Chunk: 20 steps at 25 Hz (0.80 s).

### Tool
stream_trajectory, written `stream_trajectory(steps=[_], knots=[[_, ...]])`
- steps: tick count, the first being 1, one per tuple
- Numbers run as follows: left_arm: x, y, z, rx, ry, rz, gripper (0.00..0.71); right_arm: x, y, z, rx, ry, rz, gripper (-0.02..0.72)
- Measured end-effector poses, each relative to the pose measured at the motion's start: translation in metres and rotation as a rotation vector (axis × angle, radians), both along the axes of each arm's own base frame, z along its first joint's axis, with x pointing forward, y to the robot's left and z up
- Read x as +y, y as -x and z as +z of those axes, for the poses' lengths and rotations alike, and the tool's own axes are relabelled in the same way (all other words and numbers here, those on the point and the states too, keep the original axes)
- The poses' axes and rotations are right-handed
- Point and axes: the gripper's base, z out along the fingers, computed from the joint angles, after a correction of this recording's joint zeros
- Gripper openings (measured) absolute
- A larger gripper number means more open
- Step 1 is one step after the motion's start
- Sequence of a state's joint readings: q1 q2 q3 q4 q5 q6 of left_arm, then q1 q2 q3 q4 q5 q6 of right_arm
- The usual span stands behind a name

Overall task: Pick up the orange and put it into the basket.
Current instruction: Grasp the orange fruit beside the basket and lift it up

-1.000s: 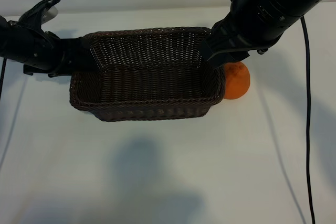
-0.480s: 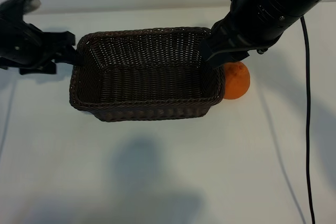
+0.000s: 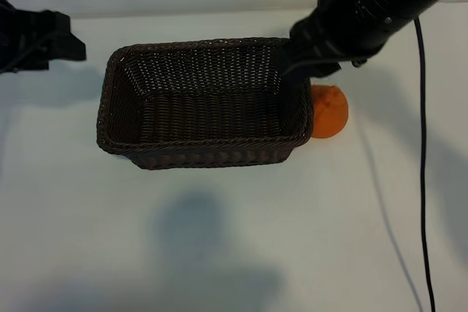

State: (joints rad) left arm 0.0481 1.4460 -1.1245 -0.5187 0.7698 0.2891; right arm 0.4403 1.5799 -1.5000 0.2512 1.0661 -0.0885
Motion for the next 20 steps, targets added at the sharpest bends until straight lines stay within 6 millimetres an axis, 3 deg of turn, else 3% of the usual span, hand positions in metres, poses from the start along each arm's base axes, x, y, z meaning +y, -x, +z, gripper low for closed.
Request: stream_trajectory(steps=[5,12,17,20], knots=[[-0.001,0.016,0.024,-0.086,-0.008,-0.009,0.592,-0.002,-0.007,0.002,-0.091,0.027,-0.01,0.387],[-0.001,0.019,0.028,-0.097,-0.008,-0.01,0.589,-0.017,-0.014,-0.003,-0.124,0.196,-0.073,0.432],[-0.001,0.019,0.028,-0.098,-0.009,-0.012,0.589,-0.021,-0.028,-0.03,-0.048,0.33,-0.117,0.564],[-0.001,0.019,0.028,-0.098,-0.01,-0.013,0.588,-0.017,-0.038,-0.053,0.02,0.357,-0.133,0.59]])
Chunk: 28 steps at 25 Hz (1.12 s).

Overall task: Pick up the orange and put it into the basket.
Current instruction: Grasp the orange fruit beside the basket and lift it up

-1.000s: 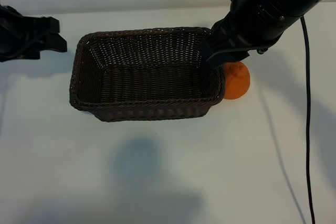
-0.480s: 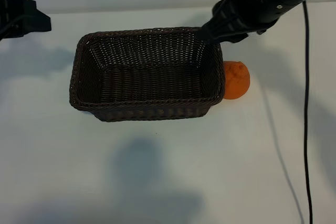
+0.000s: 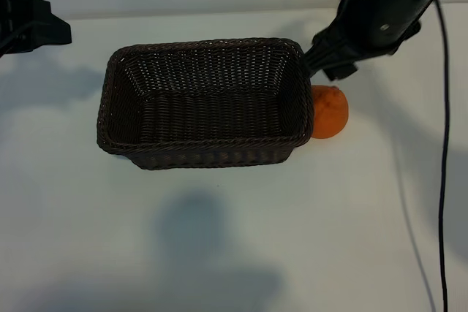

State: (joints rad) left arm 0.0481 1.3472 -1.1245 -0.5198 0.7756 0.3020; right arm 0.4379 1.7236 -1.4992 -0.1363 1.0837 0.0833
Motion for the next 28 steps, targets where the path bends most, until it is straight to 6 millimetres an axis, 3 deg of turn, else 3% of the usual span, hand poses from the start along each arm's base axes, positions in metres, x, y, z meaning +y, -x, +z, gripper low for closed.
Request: stream_trajectory(steps=[6,17,28], knots=[[0.0,0.0,0.0,0.0,0.0,-0.001,0.588,0.005,-0.018,-0.035,0.054,-0.018,-0.12,0.59],[0.0,0.0,0.0,0.0,0.0,-0.001,0.588,-0.02,-0.046,-0.057,0.019,-0.108,-0.384,0.589],[0.0,0.0,0.0,0.0,0.0,-0.001,0.588,-0.022,-0.055,-0.081,0.047,-0.089,-0.396,0.589]])
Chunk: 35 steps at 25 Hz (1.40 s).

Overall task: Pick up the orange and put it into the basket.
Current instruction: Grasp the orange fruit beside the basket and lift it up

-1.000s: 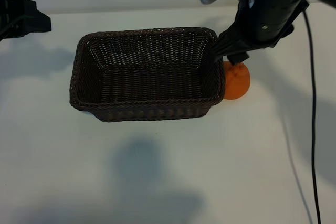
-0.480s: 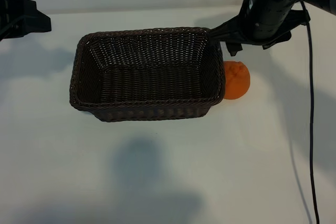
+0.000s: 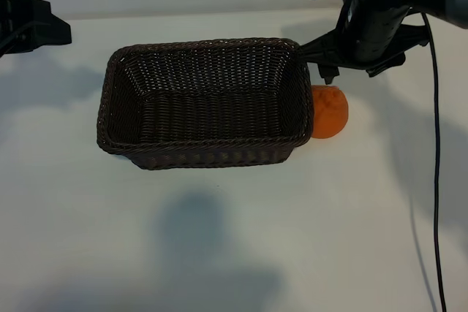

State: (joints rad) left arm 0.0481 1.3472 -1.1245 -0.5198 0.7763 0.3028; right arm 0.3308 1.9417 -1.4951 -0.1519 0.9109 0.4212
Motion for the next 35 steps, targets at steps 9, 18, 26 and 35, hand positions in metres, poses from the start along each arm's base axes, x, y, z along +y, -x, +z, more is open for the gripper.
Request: stream_trajectory(steps=[9,18,26,35], knots=[[0.0,0.0,0.0,0.001,0.0,-0.001,0.588,0.005,-0.005,-0.029,0.07,0.002,0.05,0.589],[0.0,0.0,0.0,0.001,0.0,-0.001,0.588,0.007,-0.006,-0.033,0.069,0.001,0.099,0.589],[0.0,0.0,0.0,0.001,0.0,-0.001,0.588,0.009,-0.009,-0.051,0.102,0.008,0.132,0.572],[0.0,0.0,0.0,0.001,0.0,-0.001,0.588,0.01,-0.012,-0.056,0.092,0.003,0.149,0.133]])
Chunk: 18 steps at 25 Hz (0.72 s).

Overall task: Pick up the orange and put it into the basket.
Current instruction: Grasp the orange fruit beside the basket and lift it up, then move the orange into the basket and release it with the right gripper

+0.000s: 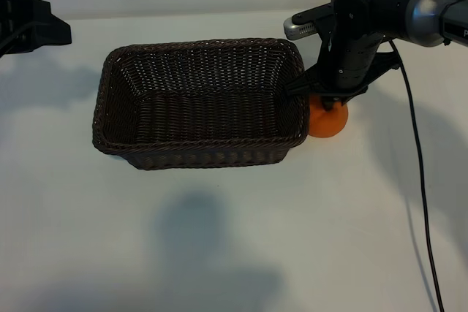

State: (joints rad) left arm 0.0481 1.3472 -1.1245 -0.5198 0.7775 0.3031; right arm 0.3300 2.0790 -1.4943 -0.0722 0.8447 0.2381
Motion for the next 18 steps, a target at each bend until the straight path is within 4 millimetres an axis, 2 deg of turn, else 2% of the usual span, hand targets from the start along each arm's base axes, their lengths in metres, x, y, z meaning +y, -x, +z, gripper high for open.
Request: stream_trajectory(steps=[1,13,18], knots=[[0.0,0.0,0.0,0.0,0.0,0.0,0.588,0.0,0.0,0.0,-0.004,-0.002,0.0,0.106],[0.0,-0.001,0.0,-0.009,-0.001,0.005,0.588,-0.003,0.0,0.0,-0.003,0.031,0.02,0.106],[0.001,-0.001,0.001,-0.016,-0.002,0.008,0.588,-0.008,0.0,0.013,-0.023,0.027,0.01,0.106]])
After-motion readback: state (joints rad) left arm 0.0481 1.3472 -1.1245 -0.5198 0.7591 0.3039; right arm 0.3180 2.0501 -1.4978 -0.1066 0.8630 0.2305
